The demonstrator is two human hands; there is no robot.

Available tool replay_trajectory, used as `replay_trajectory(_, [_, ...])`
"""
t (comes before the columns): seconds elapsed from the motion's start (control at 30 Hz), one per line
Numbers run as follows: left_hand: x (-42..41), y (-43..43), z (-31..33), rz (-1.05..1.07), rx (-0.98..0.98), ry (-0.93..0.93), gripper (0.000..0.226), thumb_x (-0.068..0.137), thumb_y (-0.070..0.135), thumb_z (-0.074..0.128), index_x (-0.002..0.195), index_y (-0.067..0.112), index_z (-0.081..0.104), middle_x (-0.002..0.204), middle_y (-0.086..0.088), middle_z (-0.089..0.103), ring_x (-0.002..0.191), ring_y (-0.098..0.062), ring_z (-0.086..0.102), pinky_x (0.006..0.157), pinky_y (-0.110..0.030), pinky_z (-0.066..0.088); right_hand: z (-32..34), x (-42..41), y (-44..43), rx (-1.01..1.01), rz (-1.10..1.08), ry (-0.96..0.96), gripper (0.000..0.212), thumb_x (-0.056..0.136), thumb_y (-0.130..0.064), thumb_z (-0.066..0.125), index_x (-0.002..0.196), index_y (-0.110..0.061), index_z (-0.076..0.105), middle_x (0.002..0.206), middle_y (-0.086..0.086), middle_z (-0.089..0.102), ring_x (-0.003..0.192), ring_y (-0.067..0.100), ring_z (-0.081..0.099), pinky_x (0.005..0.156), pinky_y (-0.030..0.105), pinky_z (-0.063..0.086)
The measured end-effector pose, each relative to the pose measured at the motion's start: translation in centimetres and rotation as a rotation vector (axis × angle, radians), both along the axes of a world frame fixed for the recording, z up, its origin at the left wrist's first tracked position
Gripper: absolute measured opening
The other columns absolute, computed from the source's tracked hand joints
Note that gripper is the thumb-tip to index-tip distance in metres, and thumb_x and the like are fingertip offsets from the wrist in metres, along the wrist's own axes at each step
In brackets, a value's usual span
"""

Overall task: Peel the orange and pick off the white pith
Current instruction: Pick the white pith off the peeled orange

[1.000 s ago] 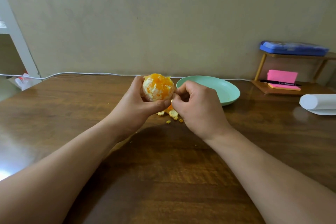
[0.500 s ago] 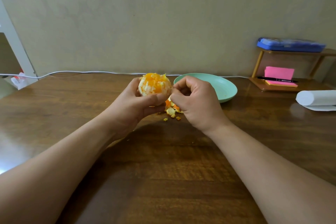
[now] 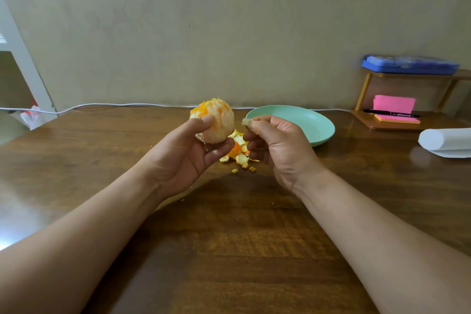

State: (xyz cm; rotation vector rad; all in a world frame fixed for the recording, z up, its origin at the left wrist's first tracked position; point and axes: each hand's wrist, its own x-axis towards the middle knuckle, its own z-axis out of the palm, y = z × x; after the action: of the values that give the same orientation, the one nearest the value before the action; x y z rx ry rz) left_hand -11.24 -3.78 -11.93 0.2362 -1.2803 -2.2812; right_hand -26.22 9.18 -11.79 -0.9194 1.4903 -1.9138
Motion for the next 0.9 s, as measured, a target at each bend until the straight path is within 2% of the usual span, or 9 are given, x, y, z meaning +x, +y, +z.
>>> replay_trajectory(0.03, [0.1,-0.1,0.1,-0.001,0.015,0.001,0.056,0.088,0.028,0.069,0.135,0.000,0.058,0.127,-0.023,0.062,0.092,-0.026,0.073,0.078,-0.031,0.066,-0.1,-0.2,0.1,0.046,-0.028,0.078,0.010,0.103,-0.024,0.068,0.098,-0.017,0.074,0.080,-0.002,0.075,0.071,0.013,0.064,0.062,0.029,0.058])
replay_trajectory(0.13, [0.3,-0.6,0.1,-0.004,0.001,-0.034,0.059,0.087,0.030,0.069,0.137,0.001,0.057,0.125,-0.022,0.062,0.087,-0.024,0.072,0.070,-0.028,0.064,-0.4,-0.2,0.5,0.209,-0.115,0.552,0.015,0.107,-0.033,0.064,0.103,-0.025,0.076,0.088,-0.008,0.078,0.074,0.006,0.069,0.069,0.031,0.063])
replay_trajectory(0.23, [0.2,-0.6,-0.1,0.021,-0.025,-0.070,0.061,0.083,0.024,0.068,0.138,0.000,0.056,0.114,-0.018,0.064,0.082,-0.021,0.070,0.065,-0.026,0.061,-0.5,0.7,0.6,0.251,-0.128,0.789,0.008,0.105,-0.030,0.068,0.110,-0.030,0.074,0.097,-0.015,0.074,0.087,0.002,0.068,0.071,0.015,0.055])
replay_trajectory(0.33, [0.1,-0.7,-0.3,0.032,-0.045,-0.072,0.058,0.081,0.018,0.067,0.136,0.002,0.054,0.106,-0.015,0.064,0.079,-0.022,0.070,0.066,-0.026,0.061,-0.3,0.8,0.6,0.241,-0.195,0.832,0.008,0.105,-0.031,0.067,0.104,-0.028,0.074,0.092,-0.015,0.072,0.085,0.003,0.067,0.067,0.017,0.053])
replay_trajectory(0.4, [0.0,-0.8,-0.3,0.033,-0.062,-0.078,0.055,0.081,0.016,0.066,0.134,0.003,0.055,0.107,-0.016,0.064,0.079,-0.022,0.070,0.067,-0.027,0.060,-0.2,0.7,0.6,0.213,-0.245,0.847,0.014,0.107,-0.026,0.062,0.111,-0.024,0.076,0.097,-0.012,0.074,0.089,0.006,0.068,0.075,0.026,0.058])
replay_trajectory(0.47, [0.0,-0.7,-0.4,0.035,-0.088,-0.090,0.055,0.080,0.015,0.065,0.133,0.005,0.057,0.110,-0.016,0.064,0.080,-0.023,0.070,0.068,-0.028,0.060,0.1,0.8,0.7,0.162,-0.271,0.845,0.019,0.105,-0.021,0.063,0.120,-0.025,0.074,0.108,-0.013,0.073,0.098,0.005,0.067,0.084,0.023,0.059])
replay_trajectory(0.57, [-0.1,-0.7,-0.5,0.012,-0.182,-0.085,0.063,0.082,0.013,0.068,0.143,0.005,0.055,0.118,-0.017,0.065,0.087,-0.023,0.069,0.072,-0.029,0.061,0.4,1.3,1.0,0.097,-0.261,0.853,0.012,0.103,-0.029,0.069,0.114,-0.027,0.071,0.102,-0.016,0.071,0.095,0.003,0.067,0.080,0.015,0.057])
replay_trajectory(0.67, [-0.2,-0.4,-0.5,0.022,-0.272,-0.069,0.076,0.081,0.014,0.080,0.150,0.005,0.050,0.122,-0.016,0.066,0.097,-0.024,0.070,0.076,-0.030,0.062,0.3,1.6,1.1,0.076,-0.260,0.857,0.008,0.102,-0.032,0.072,0.109,-0.028,0.070,0.096,-0.016,0.071,0.091,0.001,0.068,0.078,0.016,0.058])
replay_trajectory(0.9, [0.1,0.6,0.0,0.147,-0.367,-0.172,0.080,0.074,0.019,0.086,0.143,0.022,0.045,0.120,-0.010,0.062,0.088,-0.018,0.064,0.068,-0.029,0.054,0.4,1.5,1.1,0.045,-0.223,0.799,0.012,0.101,-0.035,0.073,0.098,-0.024,0.073,0.086,-0.011,0.071,0.084,0.005,0.068,0.070,0.014,0.054])
